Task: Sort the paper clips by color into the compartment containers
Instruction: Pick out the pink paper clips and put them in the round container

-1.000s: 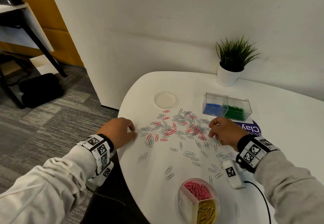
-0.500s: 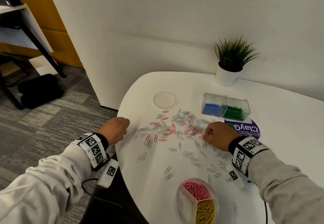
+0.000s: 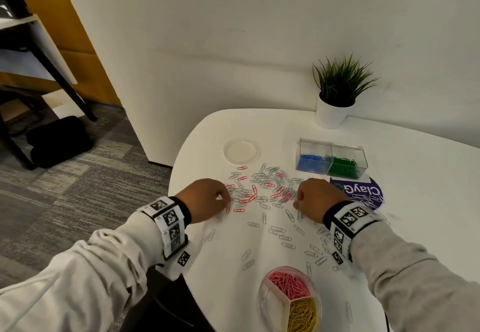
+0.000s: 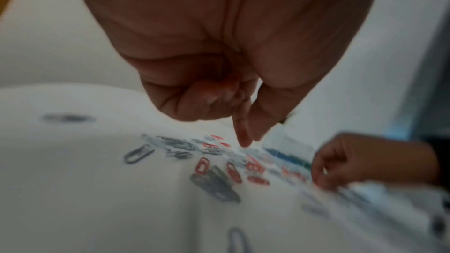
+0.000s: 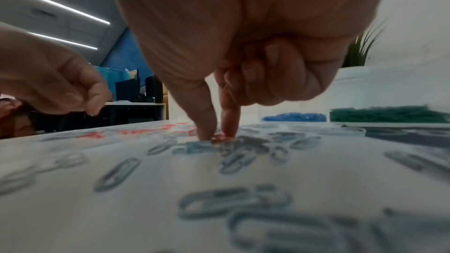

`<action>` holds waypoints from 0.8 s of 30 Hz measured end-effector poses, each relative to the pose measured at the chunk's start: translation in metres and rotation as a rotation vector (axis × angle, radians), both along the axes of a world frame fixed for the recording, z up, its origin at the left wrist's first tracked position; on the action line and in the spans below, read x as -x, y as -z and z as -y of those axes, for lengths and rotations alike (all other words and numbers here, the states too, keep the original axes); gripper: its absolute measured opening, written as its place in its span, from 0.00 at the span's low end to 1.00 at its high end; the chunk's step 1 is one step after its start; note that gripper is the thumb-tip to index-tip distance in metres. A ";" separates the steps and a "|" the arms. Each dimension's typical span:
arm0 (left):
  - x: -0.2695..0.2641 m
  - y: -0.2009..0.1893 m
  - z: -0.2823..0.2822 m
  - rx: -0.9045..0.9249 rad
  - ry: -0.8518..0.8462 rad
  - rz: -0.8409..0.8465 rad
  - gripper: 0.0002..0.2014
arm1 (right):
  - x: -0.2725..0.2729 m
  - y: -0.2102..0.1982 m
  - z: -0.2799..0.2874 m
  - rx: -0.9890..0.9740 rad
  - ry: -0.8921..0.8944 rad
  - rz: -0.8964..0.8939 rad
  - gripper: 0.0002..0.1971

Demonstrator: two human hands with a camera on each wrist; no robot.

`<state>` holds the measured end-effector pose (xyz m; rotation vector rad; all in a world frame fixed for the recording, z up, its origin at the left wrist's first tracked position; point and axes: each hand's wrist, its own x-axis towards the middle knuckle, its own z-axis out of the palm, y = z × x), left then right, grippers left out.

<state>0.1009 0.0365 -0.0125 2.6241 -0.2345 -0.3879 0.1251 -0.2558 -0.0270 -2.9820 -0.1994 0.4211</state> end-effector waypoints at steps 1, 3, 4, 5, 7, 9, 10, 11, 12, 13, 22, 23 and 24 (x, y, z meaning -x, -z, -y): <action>0.002 0.002 0.004 -0.093 0.062 0.050 0.04 | -0.001 0.003 -0.001 -0.012 0.016 -0.007 0.11; 0.005 0.008 0.013 -0.207 0.137 0.109 0.09 | -0.002 0.005 -0.002 -0.044 0.059 -0.033 0.09; 0.006 0.009 0.017 -0.245 0.161 0.128 0.11 | -0.002 0.005 -0.004 -0.050 0.079 -0.050 0.08; 0.007 0.010 0.022 -0.289 0.187 0.143 0.13 | -0.002 0.005 -0.005 -0.050 0.093 -0.066 0.08; 0.010 0.012 0.030 -0.381 0.257 0.169 0.15 | -0.002 0.002 -0.007 -0.044 0.098 -0.090 0.09; 0.014 0.013 0.036 -0.454 0.286 0.179 0.16 | -0.002 -0.001 -0.007 -0.029 0.083 -0.107 0.10; 0.015 0.014 0.038 -0.471 0.280 0.179 0.15 | -0.001 -0.003 -0.007 -0.017 0.074 -0.116 0.11; 0.016 0.015 0.039 -0.479 0.273 0.181 0.15 | -0.001 -0.004 -0.007 -0.004 0.065 -0.127 0.12; 0.017 0.014 0.040 -0.492 0.266 0.175 0.14 | 0.000 -0.006 -0.006 0.003 0.061 -0.142 0.12; 0.019 0.011 0.040 -0.504 0.260 0.170 0.13 | 0.002 -0.009 -0.006 0.001 0.057 -0.155 0.12; 0.044 -0.038 0.046 -0.261 0.239 0.327 0.08 | 0.105 -0.081 -0.018 -0.353 -0.233 -0.167 0.04; 0.048 -0.043 0.048 -0.221 0.271 0.315 0.07 | 0.118 -0.081 -0.021 -0.322 -0.275 -0.181 0.04; 0.053 -0.047 0.052 -0.191 0.312 0.281 0.06 | 0.127 -0.077 -0.022 -0.284 -0.302 -0.180 0.05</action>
